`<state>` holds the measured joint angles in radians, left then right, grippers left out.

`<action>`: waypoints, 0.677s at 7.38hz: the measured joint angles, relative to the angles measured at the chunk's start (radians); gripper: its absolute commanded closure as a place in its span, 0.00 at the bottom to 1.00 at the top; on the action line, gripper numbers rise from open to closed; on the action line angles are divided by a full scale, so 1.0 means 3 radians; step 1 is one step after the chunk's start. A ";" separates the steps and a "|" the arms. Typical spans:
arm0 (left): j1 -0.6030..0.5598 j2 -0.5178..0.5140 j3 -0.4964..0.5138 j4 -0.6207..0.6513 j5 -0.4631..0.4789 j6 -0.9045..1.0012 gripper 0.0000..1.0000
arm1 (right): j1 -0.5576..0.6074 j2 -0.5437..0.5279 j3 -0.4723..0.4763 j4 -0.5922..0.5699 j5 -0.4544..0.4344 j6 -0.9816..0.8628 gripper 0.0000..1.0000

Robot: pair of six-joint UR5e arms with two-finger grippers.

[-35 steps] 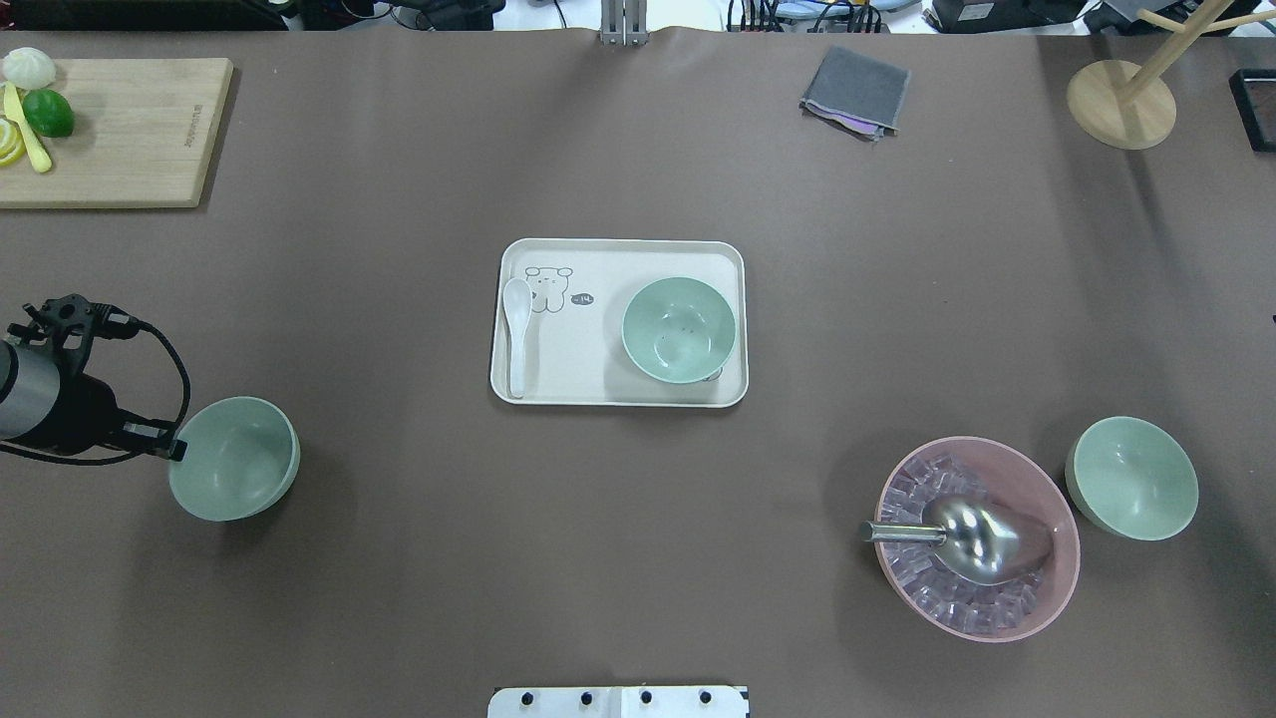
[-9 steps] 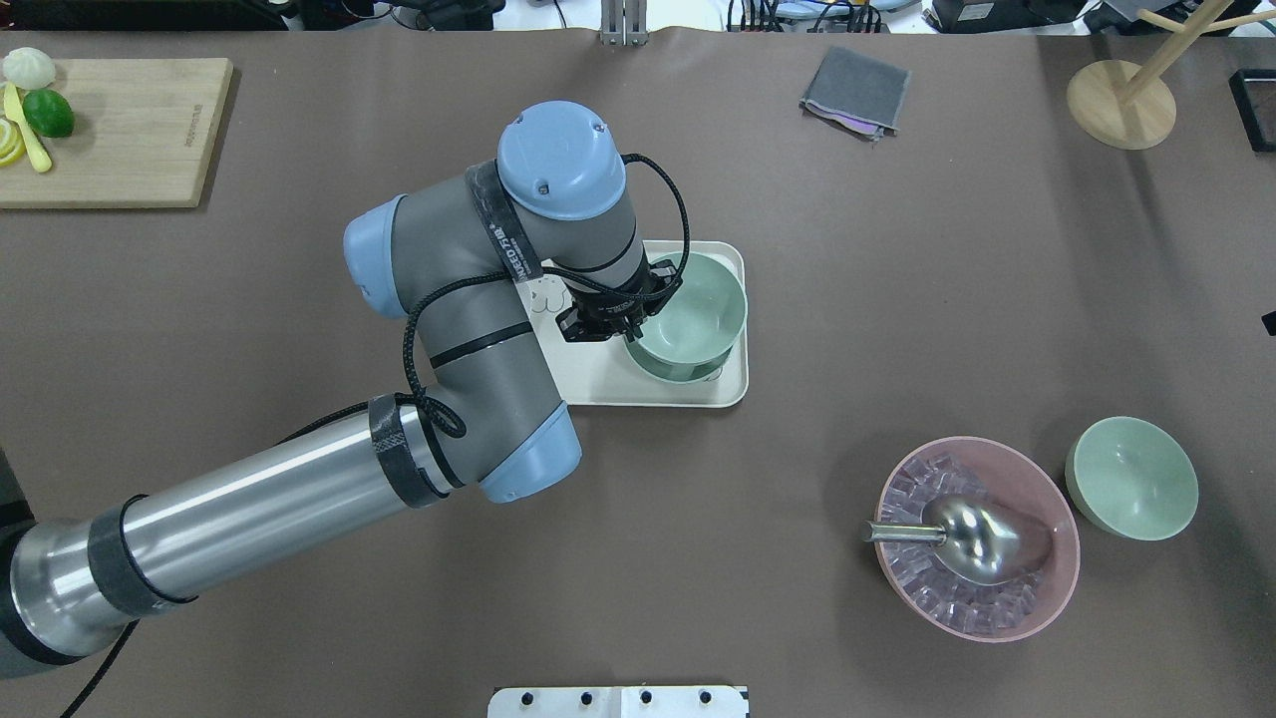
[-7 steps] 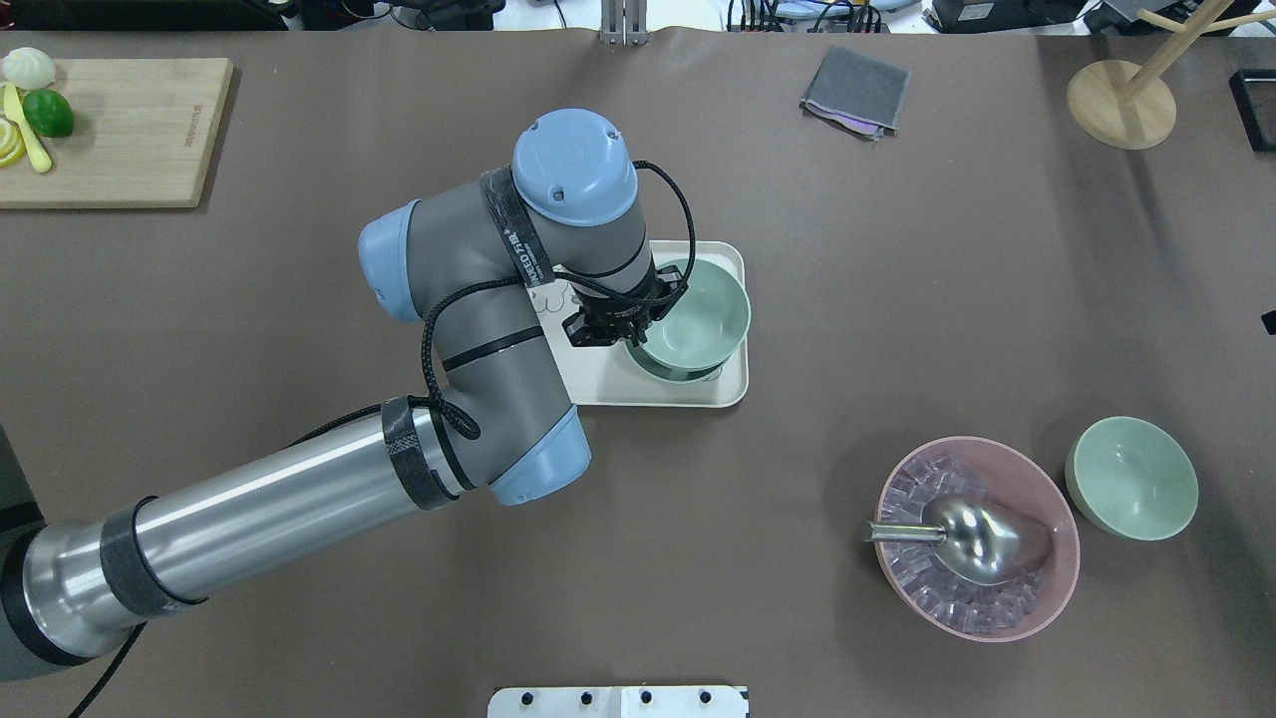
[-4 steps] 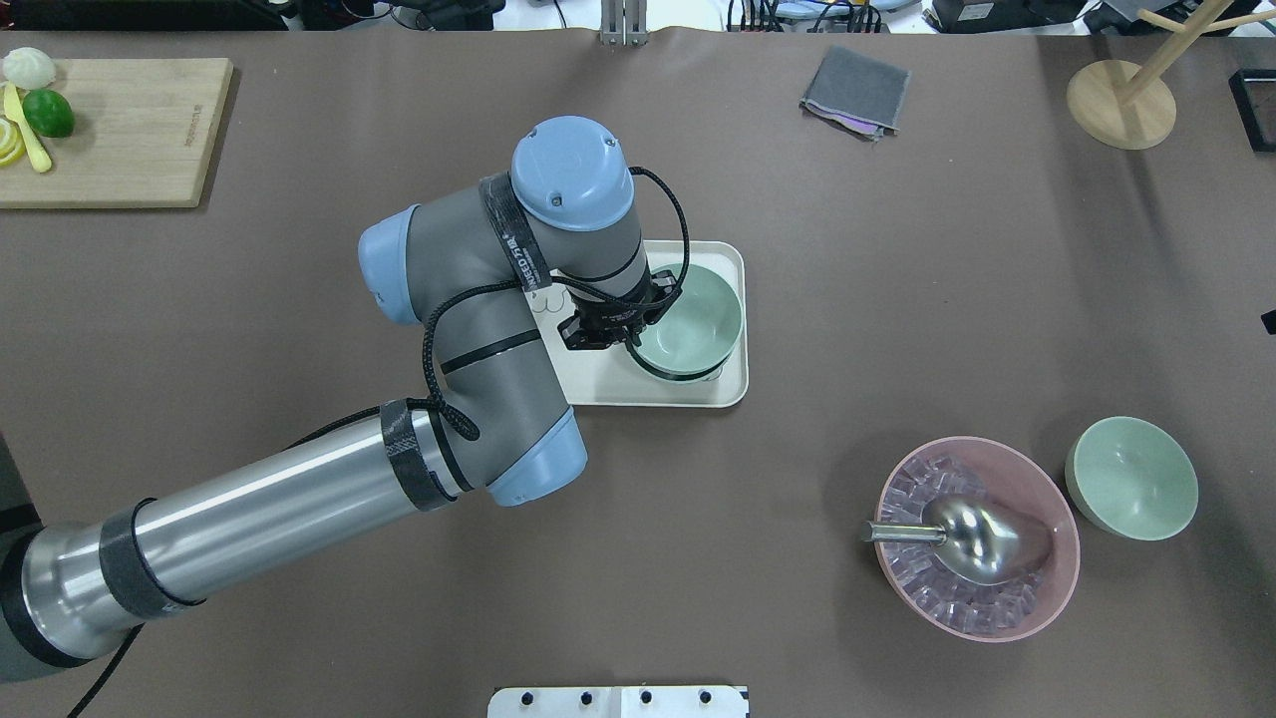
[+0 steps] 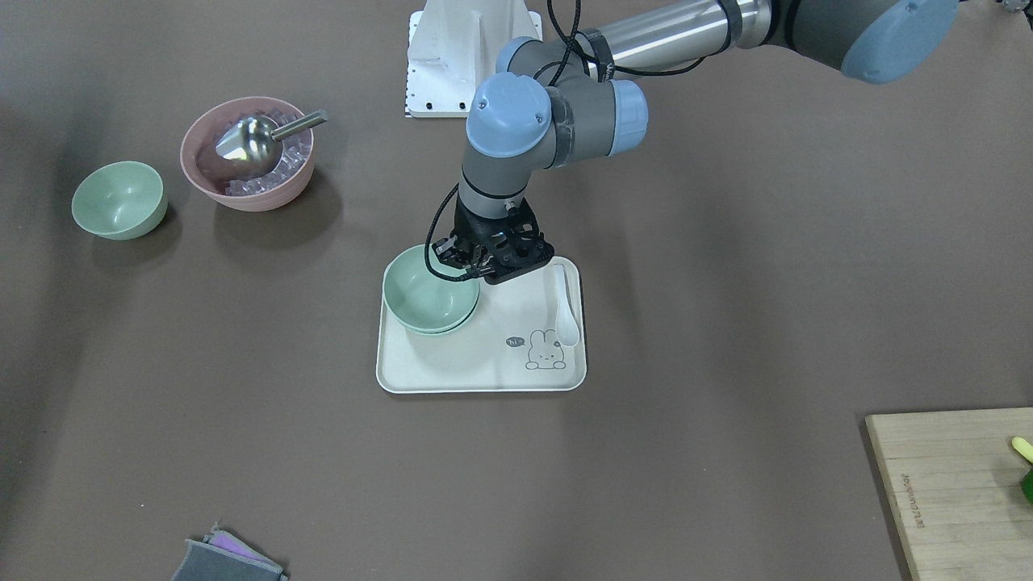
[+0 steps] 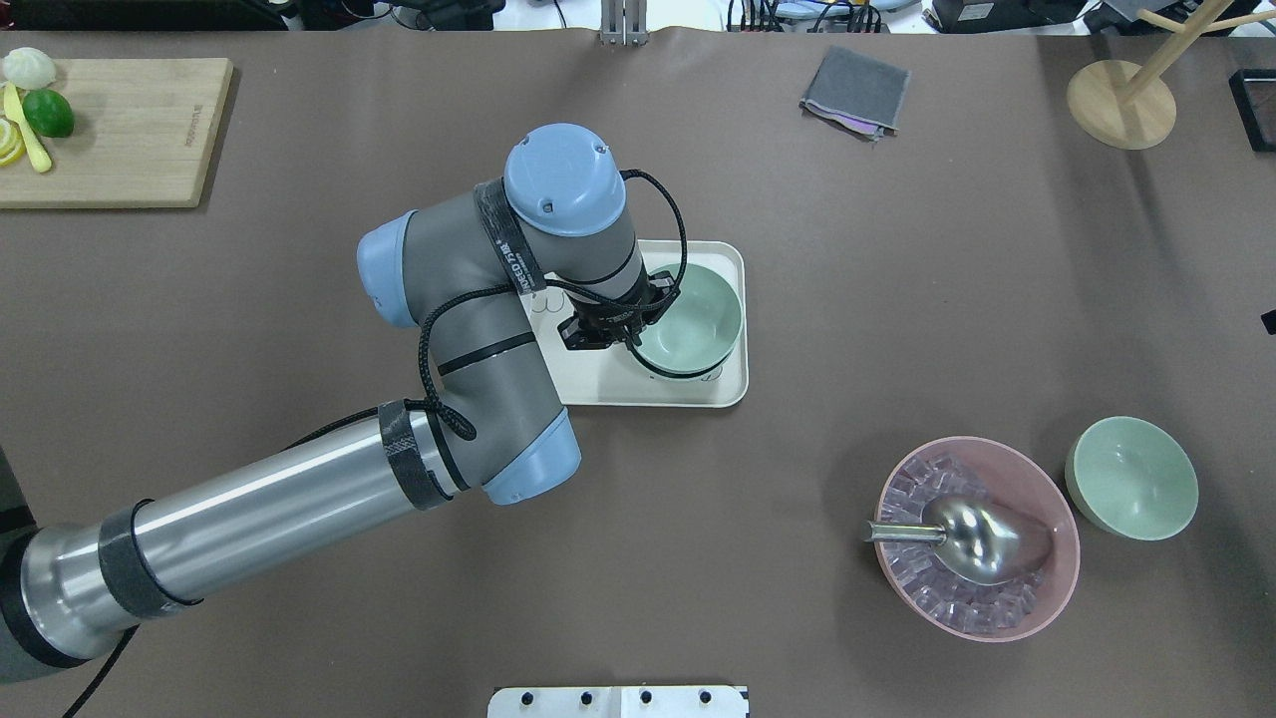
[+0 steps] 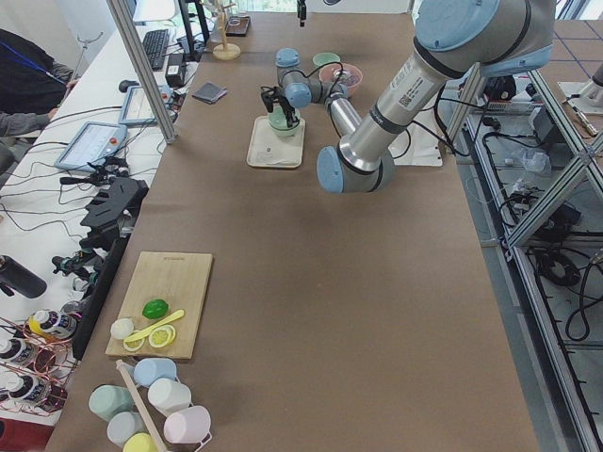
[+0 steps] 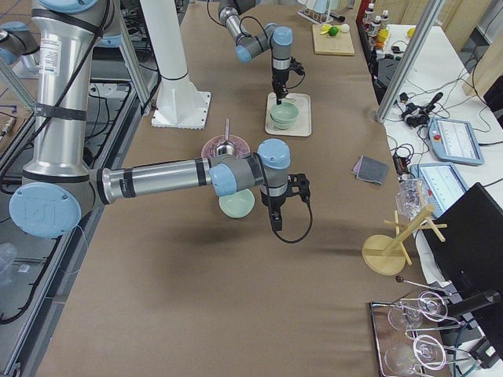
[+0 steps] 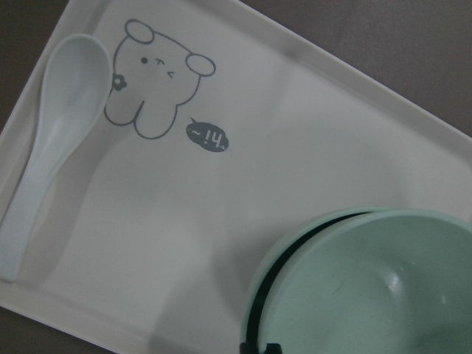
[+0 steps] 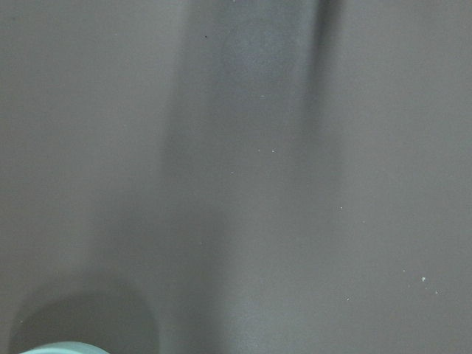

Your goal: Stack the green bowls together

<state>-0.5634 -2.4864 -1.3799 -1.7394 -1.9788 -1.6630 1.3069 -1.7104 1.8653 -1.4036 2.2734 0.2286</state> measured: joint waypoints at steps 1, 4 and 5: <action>0.0000 0.0002 0.0010 -0.0011 0.0000 -0.0001 1.00 | 0.0000 0.0000 0.0000 0.0000 0.0000 0.0000 0.00; 0.0001 0.0004 0.0027 -0.0018 0.0000 -0.0003 1.00 | 0.0000 0.0001 0.0000 0.0000 0.0000 0.0000 0.00; 0.0005 0.0013 0.0028 -0.0042 0.0000 -0.0004 1.00 | 0.0000 0.0003 0.0000 0.0000 0.0000 0.0000 0.00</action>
<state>-0.5620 -2.4826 -1.3715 -1.7521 -1.9788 -1.6642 1.3069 -1.7094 1.8653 -1.4036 2.2734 0.2286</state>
